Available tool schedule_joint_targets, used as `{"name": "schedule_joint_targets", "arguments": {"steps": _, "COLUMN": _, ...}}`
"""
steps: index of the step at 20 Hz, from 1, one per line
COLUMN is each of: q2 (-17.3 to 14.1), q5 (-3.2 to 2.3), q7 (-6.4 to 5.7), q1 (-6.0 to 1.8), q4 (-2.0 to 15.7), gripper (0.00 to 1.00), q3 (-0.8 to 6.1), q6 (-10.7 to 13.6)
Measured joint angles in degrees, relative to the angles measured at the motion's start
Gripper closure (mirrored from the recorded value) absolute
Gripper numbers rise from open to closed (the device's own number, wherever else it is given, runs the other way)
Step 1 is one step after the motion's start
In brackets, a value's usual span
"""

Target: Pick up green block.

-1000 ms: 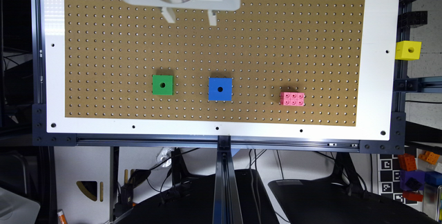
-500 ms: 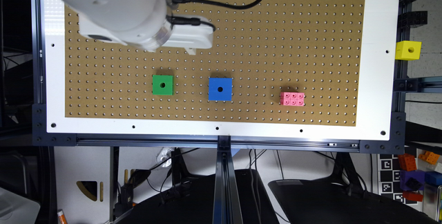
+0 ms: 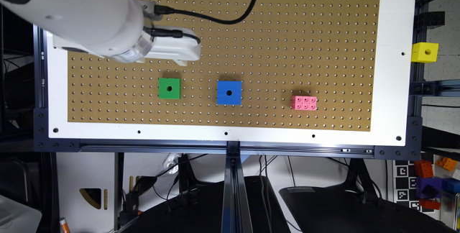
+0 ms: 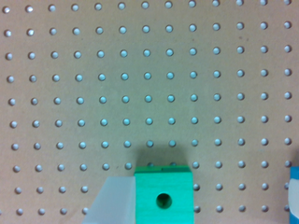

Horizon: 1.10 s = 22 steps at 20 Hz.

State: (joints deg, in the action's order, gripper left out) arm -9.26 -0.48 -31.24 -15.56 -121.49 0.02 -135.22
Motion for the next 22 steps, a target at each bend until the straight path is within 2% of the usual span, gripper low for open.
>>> {"name": "schedule_joint_targets", "arguments": {"steps": 3, "q2": -2.6, "q5": 0.0, "q7": 0.98, "q1": -0.95, "q4": 2.86, "gripper": 0.0, "q3": 0.0, "q6": 0.1}}
{"name": "schedule_joint_targets", "arguments": {"steps": 6, "q2": -3.8, "q5": 0.0, "q7": 0.99, "q1": -0.98, "q4": 4.02, "gripper": 0.0, "q3": 0.01, "q6": 0.2}}
{"name": "schedule_joint_targets", "arguments": {"steps": 12, "q2": -4.6, "q5": 0.0, "q7": 1.0, "q1": -0.98, "q4": 4.0, "gripper": 0.0, "q3": 0.02, "q6": 0.1}}
{"name": "schedule_joint_targets", "arguments": {"steps": 17, "q2": -8.9, "q5": 0.0, "q7": 1.0, "q1": -0.98, "q4": 4.1, "gripper": 0.0, "q3": 0.02, "q6": -3.0}}
{"name": "schedule_joint_targets", "arguments": {"steps": 22, "q2": -9.7, "q5": 0.0, "q7": 1.0, "q1": -0.98, "q4": 4.2, "gripper": 0.0, "q3": 0.03, "q6": -3.2}}
